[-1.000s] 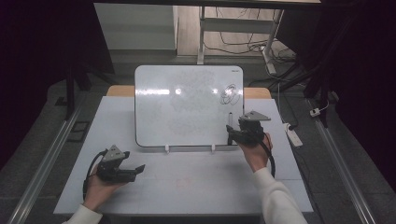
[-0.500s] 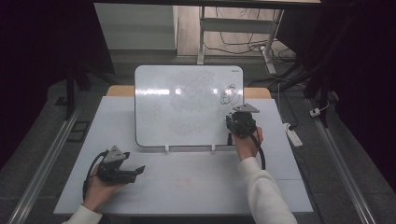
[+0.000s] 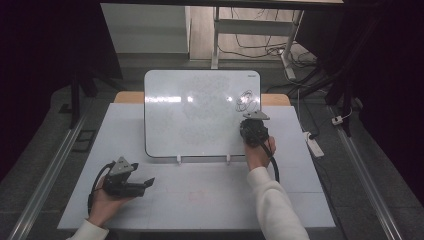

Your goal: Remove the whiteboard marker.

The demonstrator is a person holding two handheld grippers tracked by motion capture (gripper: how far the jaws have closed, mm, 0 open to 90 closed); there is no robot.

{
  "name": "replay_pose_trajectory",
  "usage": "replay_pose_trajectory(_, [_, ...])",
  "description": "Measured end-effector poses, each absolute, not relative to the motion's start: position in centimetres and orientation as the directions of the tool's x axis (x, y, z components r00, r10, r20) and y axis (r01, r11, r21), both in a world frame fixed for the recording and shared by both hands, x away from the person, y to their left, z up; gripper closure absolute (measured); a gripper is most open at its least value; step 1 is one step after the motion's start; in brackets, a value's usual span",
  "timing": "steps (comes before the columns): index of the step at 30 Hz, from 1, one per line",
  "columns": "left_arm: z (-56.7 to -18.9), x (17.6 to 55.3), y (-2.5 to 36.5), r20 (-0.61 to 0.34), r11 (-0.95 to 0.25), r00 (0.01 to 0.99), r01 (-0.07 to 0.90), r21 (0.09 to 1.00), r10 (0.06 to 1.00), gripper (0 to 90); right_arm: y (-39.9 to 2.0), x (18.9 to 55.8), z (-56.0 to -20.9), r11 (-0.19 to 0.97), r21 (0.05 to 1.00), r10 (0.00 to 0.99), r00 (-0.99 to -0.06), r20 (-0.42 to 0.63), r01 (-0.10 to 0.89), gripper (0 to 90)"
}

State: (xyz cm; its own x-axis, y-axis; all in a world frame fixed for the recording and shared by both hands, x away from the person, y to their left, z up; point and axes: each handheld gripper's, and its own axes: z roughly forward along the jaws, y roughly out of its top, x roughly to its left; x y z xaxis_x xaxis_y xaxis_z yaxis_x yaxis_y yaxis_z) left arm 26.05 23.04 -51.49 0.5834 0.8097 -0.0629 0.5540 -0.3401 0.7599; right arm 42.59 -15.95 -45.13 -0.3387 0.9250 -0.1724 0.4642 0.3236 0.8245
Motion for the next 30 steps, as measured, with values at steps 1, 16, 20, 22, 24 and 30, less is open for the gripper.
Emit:
replay_pose_trajectory(1, [-51.5, 26.1, 23.0, -0.063, -0.34, 0.583, 0.554, 0.76, 0.81, 18.7, -15.8, 42.5, -45.2, 0.333, 0.823, 0.923, -0.339, -0.184, 0.46, 80.3])
replay_pose_trajectory(16, [-51.0, 25.7, 23.4, -0.071, -0.306, 0.572, 0.535, 0.787, 0.817, 20.2, -17.6, 41.0, -44.4, 0.284, 0.876, 0.907, -0.405, -0.115, 0.389, 80.7])
replay_pose_trajectory(20, [-49.8, 25.7, 22.7, -0.033, -0.317, 0.578, 0.494, 0.81, 0.816, 20.5, -18.5, 39.8, -43.7, 0.243, 0.908, 0.891, -0.448, -0.071, 0.34, 80.7])
replay_pose_trajectory(22, [-49.5, 25.7, 22.4, -0.029, -0.32, 0.58, 0.489, 0.812, 0.814, 20.6, -18.6, 39.6, -43.6, 0.231, 0.913, 0.886, -0.46, -0.055, 0.337, 80.7])
replay_pose_trajectory(24, [-49.1, 26.0, 21.8, -0.031, -0.326, 0.594, 0.484, 0.812, 0.804, 20.7, -18.7, 39.3, -43.4, 0.218, 0.92, 0.879, -0.475, -0.04, 0.326, 80.7])
replay_pose_trajectory(30, [-47.6, 27.3, 19.1, -0.043, -0.339, 0.639, 0.463, 0.819, 0.768, 21.7, -18.3, 38.1, -43.2, 0.194, 0.936, 0.841, -0.541, -0.005, 0.294, 80.7])
